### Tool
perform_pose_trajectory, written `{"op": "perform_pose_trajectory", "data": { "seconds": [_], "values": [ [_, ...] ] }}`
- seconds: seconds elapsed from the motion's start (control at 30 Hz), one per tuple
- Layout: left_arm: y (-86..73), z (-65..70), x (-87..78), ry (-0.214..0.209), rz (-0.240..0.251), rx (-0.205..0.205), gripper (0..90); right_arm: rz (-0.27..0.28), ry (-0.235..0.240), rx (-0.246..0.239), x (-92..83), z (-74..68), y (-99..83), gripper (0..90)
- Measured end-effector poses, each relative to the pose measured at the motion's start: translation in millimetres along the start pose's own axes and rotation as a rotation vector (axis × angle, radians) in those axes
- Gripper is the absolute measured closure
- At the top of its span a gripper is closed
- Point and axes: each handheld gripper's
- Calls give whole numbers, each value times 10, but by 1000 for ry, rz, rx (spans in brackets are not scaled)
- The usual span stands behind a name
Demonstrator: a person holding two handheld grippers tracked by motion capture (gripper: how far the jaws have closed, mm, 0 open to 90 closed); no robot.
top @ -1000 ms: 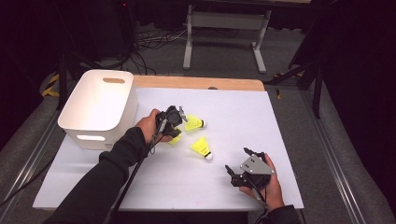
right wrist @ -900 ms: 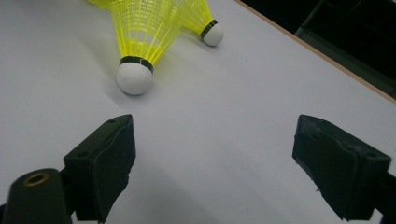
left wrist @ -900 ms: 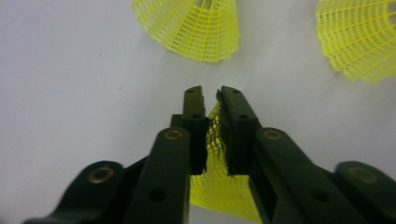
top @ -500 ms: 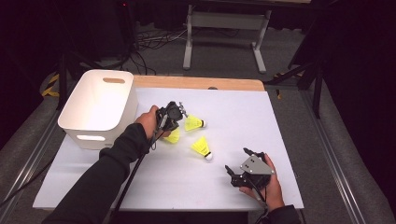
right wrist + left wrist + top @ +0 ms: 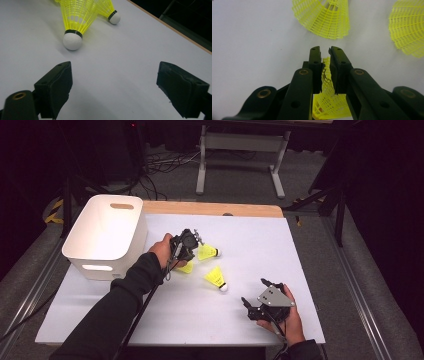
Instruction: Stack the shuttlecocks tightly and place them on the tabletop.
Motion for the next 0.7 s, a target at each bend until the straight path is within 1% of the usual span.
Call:
{"op": "perform_pose_trajectory", "data": {
  "seconds": [0.03, 0.07, 0.13, 0.2, 0.23, 0.3, 0.37, 0.43, 0.5, 0.57, 0.6, 0.7],
  "values": [
    [-4, -3, -4, 4, 2, -3, 785, 0, -2, 0, -1, 1, 0, 142],
    [-9, -6, -5, -3, 9, -5, 780, 0, -2, 1, -1, 3, 0, 142],
    [-15, -9, -17, -26, 8, -3, 769, 1, -2, 0, -2, 3, 2, 142],
    [-14, -5, -27, -10, 10, -7, 750, 0, -4, -1, -4, 3, 3, 142],
    [-15, -7, -32, -12, 20, -7, 739, 0, -4, 0, -5, 4, 2, 142],
    [-16, -11, -51, -2, 18, 1, 708, 1, -6, 2, -8, 8, 1, 142],
    [-23, -11, -71, 0, 34, -5, 658, 1, -7, 4, -10, 13, 0, 142],
    [-31, -7, -104, -7, 46, -4, 652, 0, -7, 6, -15, 15, 2, 142],
    [-36, -8, -138, -1, 52, 2, 647, 7, -8, 14, -22, 19, 5, 142],
    [-40, -6, -156, 6, 57, 7, 617, 7, -10, 13, -24, 22, 7, 142],
    [-40, -5, -169, -2, 56, 6, 625, 6, -10, 13, -23, 22, 7, 142],
    [-41, 12, -182, -6, 62, 15, 627, 5, -10, 13, -24, 22, 8, 142]
  ]
}}
Point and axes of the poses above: each handheld gripper's, and its own axes: x roughly forward along the jaws, y roughly out of its top, z roughly to its right, and after that the axes turned 6 degrees about z, right-handed
